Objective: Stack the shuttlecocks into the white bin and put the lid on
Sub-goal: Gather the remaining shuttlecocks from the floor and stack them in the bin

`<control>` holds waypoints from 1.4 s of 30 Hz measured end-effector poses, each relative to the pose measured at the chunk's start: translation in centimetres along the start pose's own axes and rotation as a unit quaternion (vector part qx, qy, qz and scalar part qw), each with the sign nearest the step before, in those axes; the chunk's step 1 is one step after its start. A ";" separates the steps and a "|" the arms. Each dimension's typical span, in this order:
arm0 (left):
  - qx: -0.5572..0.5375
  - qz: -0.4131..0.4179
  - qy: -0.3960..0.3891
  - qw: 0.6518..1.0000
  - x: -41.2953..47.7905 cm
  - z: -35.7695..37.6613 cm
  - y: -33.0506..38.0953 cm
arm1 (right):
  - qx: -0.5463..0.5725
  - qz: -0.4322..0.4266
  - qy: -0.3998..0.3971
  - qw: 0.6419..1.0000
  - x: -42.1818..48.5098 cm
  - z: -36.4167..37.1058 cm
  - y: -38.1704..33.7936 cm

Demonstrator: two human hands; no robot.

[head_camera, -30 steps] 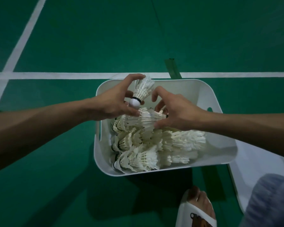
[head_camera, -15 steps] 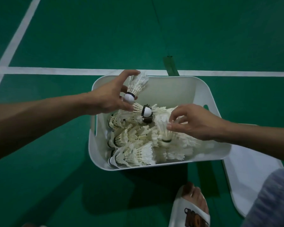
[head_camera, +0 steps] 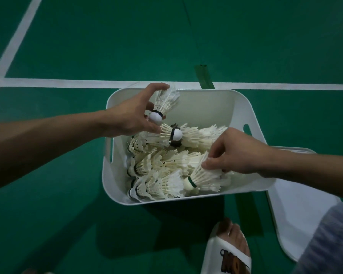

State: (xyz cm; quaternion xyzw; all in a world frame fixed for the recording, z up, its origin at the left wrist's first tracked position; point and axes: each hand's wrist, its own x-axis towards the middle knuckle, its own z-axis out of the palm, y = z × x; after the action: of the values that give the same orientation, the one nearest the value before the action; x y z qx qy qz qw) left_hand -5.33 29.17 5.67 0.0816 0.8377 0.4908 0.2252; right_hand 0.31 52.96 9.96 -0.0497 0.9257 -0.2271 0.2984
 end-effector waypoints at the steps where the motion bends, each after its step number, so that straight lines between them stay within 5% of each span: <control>1: -0.001 0.000 -0.001 1.000 -0.1 0.0 0.0 | 0.037 0.025 -0.019 0.999 0.0 0.4 0.3; 5: 0.001 0.004 -0.008 1.000 -0.4 -0.1 -0.1 | 0.179 0.124 -0.074 0.973 0.0 1.9 1.0; 11: -0.004 0.012 -0.019 1.000 -0.7 -0.1 0.0 | 0.267 0.150 -0.095 0.947 0.5 2.1 0.2; 21: -0.032 0.018 -0.041 0.998 -1.1 0.4 -0.1 | 0.293 0.174 -0.156 0.927 2.1 5.5 0.0; 24: -0.038 0.019 -0.050 0.998 -1.2 0.5 0.3 | 0.192 0.127 -0.180 0.956 1.8 3.3 0.2; 31: -0.110 -0.005 -0.068 0.992 -0.9 1.8 1.3 | 0.053 -0.053 0.087 0.993 2.0 0.3 -0.1; 34: -0.167 -0.019 -0.065 0.984 -0.9 2.7 1.8 | 0.015 -0.128 0.099 0.987 2.4 0.6 -1.7; 42: -0.232 -0.059 -0.067 0.969 -0.9 3.9 1.7 | -0.035 -0.116 0.067 0.990 2.9 0.9 -1.0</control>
State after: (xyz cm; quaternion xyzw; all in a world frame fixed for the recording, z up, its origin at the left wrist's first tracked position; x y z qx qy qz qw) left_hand -2.90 32.81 5.77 0.0109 0.6874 0.6508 0.3223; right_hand -1.60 51.09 8.21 -0.1519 0.9390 -0.2301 0.2056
